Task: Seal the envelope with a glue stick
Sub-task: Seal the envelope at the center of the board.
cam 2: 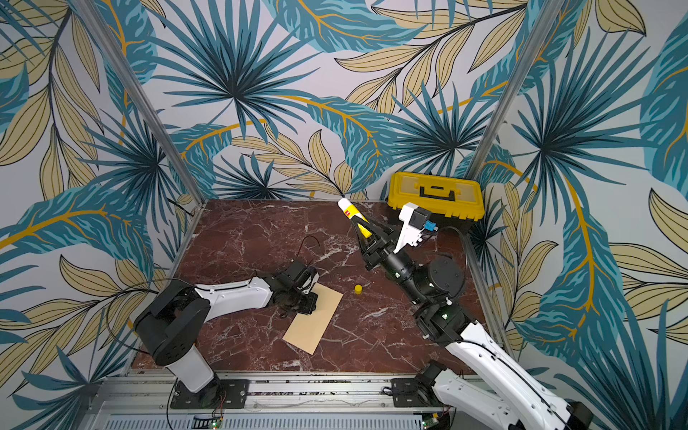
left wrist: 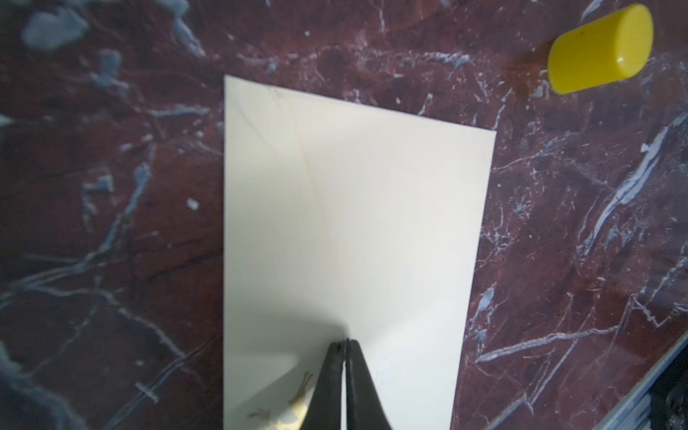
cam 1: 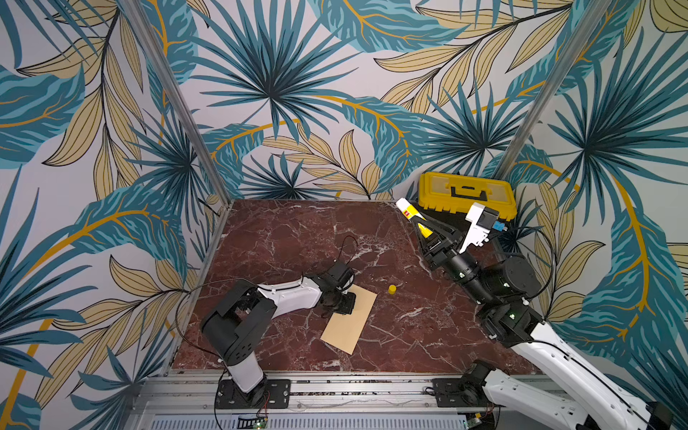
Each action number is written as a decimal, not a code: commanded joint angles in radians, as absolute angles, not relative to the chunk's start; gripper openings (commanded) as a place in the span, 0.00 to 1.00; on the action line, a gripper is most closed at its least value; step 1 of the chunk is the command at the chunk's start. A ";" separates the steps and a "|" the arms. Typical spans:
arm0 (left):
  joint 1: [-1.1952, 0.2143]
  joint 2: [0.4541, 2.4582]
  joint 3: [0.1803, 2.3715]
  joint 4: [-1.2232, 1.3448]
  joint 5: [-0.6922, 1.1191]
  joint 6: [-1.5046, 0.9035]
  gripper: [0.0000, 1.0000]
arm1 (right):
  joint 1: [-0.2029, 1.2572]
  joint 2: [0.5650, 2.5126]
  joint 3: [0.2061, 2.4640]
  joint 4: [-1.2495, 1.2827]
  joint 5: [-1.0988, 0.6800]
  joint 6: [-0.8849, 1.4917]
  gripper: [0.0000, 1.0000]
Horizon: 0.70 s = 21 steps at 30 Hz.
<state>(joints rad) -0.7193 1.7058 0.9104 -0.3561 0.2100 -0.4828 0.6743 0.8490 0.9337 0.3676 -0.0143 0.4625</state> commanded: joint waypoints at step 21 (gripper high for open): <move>-0.823 1.841 0.910 -0.560 -0.066 -0.419 0.08 | 0.678 0.837 0.911 0.383 -0.005 0.452 0.00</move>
